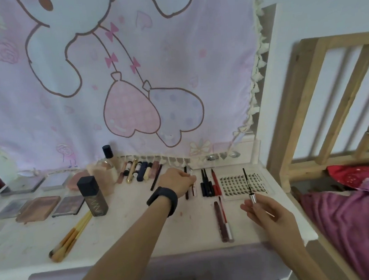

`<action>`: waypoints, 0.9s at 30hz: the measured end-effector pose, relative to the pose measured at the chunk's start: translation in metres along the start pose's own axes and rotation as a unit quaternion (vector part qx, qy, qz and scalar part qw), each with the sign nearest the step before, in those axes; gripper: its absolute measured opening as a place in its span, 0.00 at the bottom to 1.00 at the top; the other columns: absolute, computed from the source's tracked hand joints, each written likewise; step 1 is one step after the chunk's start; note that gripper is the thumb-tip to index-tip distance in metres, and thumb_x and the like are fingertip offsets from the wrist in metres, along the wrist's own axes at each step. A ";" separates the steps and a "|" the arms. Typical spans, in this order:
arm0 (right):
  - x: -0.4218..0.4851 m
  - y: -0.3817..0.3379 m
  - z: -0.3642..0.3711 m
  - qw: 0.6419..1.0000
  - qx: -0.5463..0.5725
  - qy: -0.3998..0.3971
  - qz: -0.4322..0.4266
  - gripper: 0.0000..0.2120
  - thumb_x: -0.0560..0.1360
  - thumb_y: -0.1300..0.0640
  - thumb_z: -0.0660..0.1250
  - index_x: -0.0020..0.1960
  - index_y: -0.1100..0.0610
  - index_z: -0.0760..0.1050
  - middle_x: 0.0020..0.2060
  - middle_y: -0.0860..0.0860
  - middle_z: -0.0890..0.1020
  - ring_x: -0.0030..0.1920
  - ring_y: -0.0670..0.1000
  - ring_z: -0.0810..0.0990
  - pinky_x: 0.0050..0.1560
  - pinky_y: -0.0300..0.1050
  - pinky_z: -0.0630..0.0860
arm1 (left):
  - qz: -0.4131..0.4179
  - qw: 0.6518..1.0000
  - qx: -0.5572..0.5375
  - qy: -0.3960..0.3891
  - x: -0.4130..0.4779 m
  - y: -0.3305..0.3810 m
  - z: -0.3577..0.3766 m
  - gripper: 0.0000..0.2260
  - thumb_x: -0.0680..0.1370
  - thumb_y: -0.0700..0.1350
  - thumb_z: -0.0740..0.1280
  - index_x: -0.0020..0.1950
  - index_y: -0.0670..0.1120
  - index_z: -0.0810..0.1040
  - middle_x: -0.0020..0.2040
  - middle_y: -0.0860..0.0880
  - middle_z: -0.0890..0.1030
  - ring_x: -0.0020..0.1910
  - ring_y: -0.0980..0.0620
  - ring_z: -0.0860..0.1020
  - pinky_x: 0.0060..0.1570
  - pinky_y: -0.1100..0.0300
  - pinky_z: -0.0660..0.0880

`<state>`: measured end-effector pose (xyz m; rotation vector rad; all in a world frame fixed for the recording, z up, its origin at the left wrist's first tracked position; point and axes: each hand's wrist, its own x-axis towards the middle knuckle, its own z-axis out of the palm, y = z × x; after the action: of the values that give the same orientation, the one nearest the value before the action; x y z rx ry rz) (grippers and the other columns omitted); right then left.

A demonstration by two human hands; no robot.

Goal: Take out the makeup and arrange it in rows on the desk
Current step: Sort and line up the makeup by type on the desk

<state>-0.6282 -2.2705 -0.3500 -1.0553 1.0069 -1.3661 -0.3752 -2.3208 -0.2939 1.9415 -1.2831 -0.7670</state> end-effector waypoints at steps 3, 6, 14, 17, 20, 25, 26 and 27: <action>0.005 0.009 -0.001 0.999 -0.004 0.028 -0.018 0.09 0.79 0.67 0.65 0.56 0.59 0.80 0.46 0.56 0.87 0.49 0.56 0.87 0.48 0.40 0.83 | -0.019 0.998 0.055 0.005 0.013 0.007 0.010 0.12 0.75 0.53 0.72 0.44 0.44 0.84 0.43 0.49 0.85 0.44 0.49 0.83 0.48 0.56 0.79; 0.005 0.015 -0.001 0.998 -0.037 0.035 -0.039 0.09 0.79 0.66 0.66 0.56 0.58 0.80 0.46 0.53 0.87 0.49 0.54 0.87 0.51 0.43 0.83 | -0.035 0.991 0.125 0.011 0.026 0.010 0.021 0.16 0.72 0.56 0.73 0.43 0.43 0.85 0.42 0.46 0.85 0.41 0.47 0.83 0.43 0.56 0.80; 0.001 0.018 -0.003 0.989 -0.120 0.024 -0.083 0.11 0.79 0.63 0.67 0.54 0.49 0.79 0.46 0.44 0.87 0.48 0.47 0.87 0.53 0.45 0.83 | -0.026 0.978 0.205 0.018 0.037 0.016 0.036 0.16 0.73 0.55 0.73 0.43 0.41 0.83 0.37 0.45 0.82 0.34 0.47 0.79 0.29 0.61 0.70; 0.000 0.020 -0.004 0.986 -0.140 0.023 -0.089 0.11 0.79 0.63 0.67 0.54 0.47 0.79 0.47 0.42 0.87 0.48 0.46 0.86 0.53 0.45 0.83 | -0.022 0.976 0.214 0.015 0.040 0.016 0.037 0.16 0.72 0.55 0.74 0.44 0.42 0.84 0.39 0.44 0.84 0.38 0.46 0.82 0.34 0.57 0.77; -0.002 0.021 -0.003 0.986 -0.140 0.027 -0.090 0.13 0.79 0.64 0.67 0.54 0.47 0.79 0.47 0.42 0.87 0.47 0.47 0.87 0.51 0.46 0.83 | -0.016 0.973 0.228 0.021 0.041 0.013 0.040 0.16 0.72 0.56 0.73 0.44 0.42 0.84 0.39 0.45 0.84 0.38 0.46 0.82 0.37 0.56 0.79; -0.003 0.022 -0.004 0.986 -0.144 0.026 -0.083 0.10 0.79 0.63 0.67 0.57 0.51 0.80 0.47 0.44 0.87 0.46 0.48 0.87 0.51 0.47 0.83 | -0.005 0.973 0.231 0.019 0.041 0.013 0.038 0.17 0.73 0.57 0.73 0.44 0.43 0.83 0.40 0.45 0.84 0.38 0.46 0.81 0.38 0.56 0.80; -0.003 0.022 -0.004 0.986 -0.145 0.026 -0.082 0.10 0.79 0.62 0.67 0.57 0.52 0.80 0.47 0.45 0.87 0.47 0.48 0.87 0.51 0.47 0.83 | -0.005 0.973 0.230 0.014 0.041 0.012 0.037 0.16 0.73 0.57 0.72 0.44 0.43 0.83 0.40 0.45 0.83 0.38 0.46 0.81 0.38 0.56 0.79; -0.004 0.021 -0.004 0.986 -0.145 0.025 -0.081 0.09 0.79 0.62 0.67 0.57 0.52 0.79 0.47 0.44 0.87 0.46 0.49 0.87 0.50 0.47 0.83 | -0.005 0.974 0.226 0.011 0.040 0.012 0.035 0.16 0.73 0.57 0.72 0.44 0.43 0.83 0.40 0.45 0.84 0.38 0.46 0.81 0.38 0.56 0.80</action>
<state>-0.6270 -2.2678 -0.3712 -1.3485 1.2045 -1.4101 -0.3950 -2.3694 -0.3096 2.3029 -1.5349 -0.4802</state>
